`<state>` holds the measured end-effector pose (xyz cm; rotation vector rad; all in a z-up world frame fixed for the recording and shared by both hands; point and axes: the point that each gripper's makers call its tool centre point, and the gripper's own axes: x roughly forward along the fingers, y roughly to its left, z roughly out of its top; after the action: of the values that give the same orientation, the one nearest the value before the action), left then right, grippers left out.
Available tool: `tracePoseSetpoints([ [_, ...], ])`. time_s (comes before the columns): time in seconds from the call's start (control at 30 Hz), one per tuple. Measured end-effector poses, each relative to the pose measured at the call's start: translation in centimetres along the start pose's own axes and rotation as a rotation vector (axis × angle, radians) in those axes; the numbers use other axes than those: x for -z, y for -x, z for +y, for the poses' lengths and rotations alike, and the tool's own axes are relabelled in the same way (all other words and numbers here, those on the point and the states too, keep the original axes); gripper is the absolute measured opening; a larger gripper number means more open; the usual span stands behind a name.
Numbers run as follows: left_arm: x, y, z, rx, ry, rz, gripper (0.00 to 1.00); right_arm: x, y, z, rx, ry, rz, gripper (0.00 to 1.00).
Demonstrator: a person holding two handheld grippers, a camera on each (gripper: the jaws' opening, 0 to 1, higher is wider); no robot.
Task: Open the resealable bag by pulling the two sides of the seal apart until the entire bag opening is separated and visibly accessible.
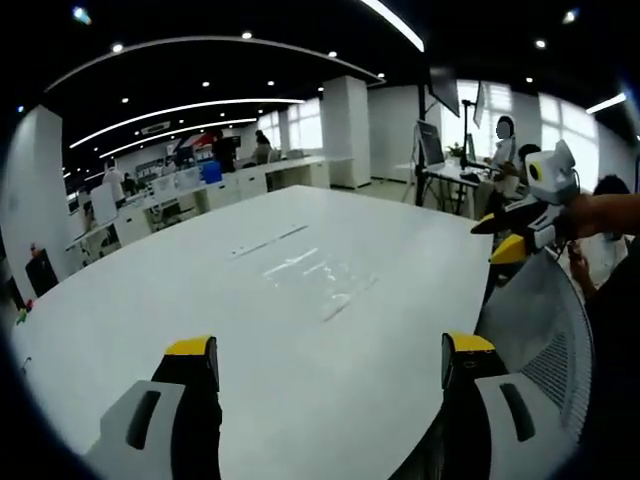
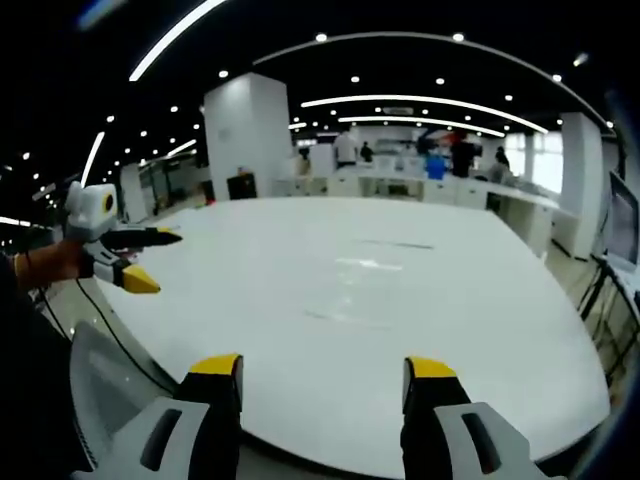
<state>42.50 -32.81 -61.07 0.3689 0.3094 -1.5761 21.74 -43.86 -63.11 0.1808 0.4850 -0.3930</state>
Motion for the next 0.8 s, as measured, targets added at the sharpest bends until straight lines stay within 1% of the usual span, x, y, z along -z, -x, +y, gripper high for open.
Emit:
tracePoseSetpoints([
  [0.43, 0.56, 0.09, 0.14, -0.004, 0.0, 0.015, 0.89, 0.04, -0.17, 0.1, -0.005, 0.009, 0.007, 0.62],
  [0.8, 0.48, 0.11, 0.19, -0.006, 0.0, 0.011, 0.89, -0.02, -0.25, 0.1, -0.005, 0.012, 0.009, 0.62],
])
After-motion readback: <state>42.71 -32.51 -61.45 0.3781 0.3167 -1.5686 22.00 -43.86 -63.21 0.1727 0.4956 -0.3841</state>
